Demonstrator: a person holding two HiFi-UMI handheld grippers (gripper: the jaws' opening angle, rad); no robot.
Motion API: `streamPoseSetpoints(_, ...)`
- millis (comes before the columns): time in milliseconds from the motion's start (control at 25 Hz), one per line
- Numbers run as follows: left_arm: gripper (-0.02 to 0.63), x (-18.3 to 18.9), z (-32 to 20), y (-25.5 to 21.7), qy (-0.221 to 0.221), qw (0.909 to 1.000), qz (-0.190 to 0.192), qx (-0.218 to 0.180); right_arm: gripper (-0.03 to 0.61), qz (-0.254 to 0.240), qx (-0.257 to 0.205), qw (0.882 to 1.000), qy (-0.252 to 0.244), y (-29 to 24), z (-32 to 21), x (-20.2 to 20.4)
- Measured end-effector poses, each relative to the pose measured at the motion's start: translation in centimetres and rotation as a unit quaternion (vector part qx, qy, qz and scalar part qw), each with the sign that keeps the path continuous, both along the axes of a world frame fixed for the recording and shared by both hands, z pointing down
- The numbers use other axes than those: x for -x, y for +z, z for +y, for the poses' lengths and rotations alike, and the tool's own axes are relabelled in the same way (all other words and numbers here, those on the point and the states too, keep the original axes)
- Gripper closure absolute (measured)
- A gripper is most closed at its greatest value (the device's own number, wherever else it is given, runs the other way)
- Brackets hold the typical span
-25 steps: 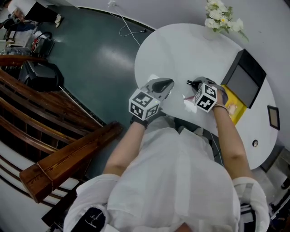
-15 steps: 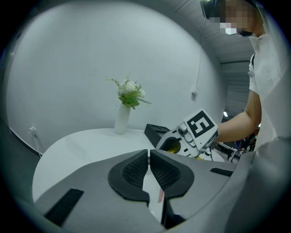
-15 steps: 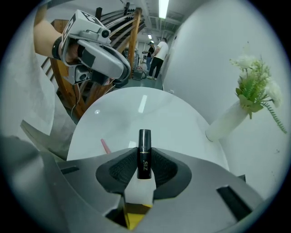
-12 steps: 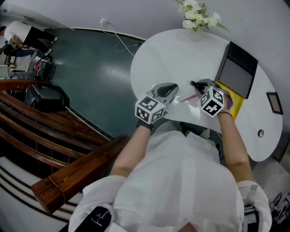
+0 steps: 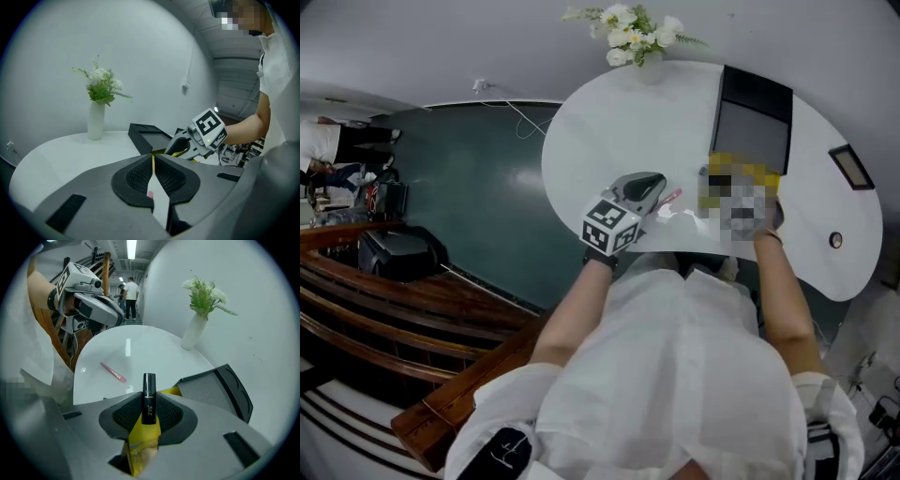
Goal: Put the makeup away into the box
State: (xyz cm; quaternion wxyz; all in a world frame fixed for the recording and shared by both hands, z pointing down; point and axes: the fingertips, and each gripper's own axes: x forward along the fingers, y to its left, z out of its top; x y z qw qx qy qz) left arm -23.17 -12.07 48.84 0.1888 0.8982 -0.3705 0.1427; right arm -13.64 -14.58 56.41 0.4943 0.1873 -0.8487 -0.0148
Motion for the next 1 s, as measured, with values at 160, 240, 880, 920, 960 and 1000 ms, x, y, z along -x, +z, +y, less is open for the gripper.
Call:
streamPoseSetpoints(160,0.589,-1.8,-0.3,0.2,0.021,0.9998,-0.006,0.003,0.486,0.017,0.014,0.999,0.025,1.3,0.6,-2.6)
streamPoseSetpoints(240,0.589,-2.5,-0.5,0.3,0.029,0.9995,-0.009,0.004,0.486,0.024,0.025,0.999,0.042,2.1,0.8,-3.6)
streamPoseSetpoints(880,0.588,-3.7,0.0,1.9,0.052,0.9978,-0.038,0.018,0.469,0.033,0.053,0.995,0.073,4.5,1.3,-5.4)
streamPoseSetpoints(920,0.588,-3.8,0.0,1.9,0.052,0.9977,-0.039,0.018,0.469,0.030,0.052,0.995,0.074,4.3,1.3,-5.4)
streamPoseSetpoints(960,0.588,-3.8,0.0,1.9,0.054,0.9975,-0.041,0.018,0.469,0.027,0.051,0.995,0.075,4.0,1.3,-5.4)
streamPoseSetpoints(1000,0.588,-3.8,0.1,2.0,0.055,0.9974,-0.044,0.018,0.469,0.023,0.050,0.996,0.077,3.8,1.3,-5.4)
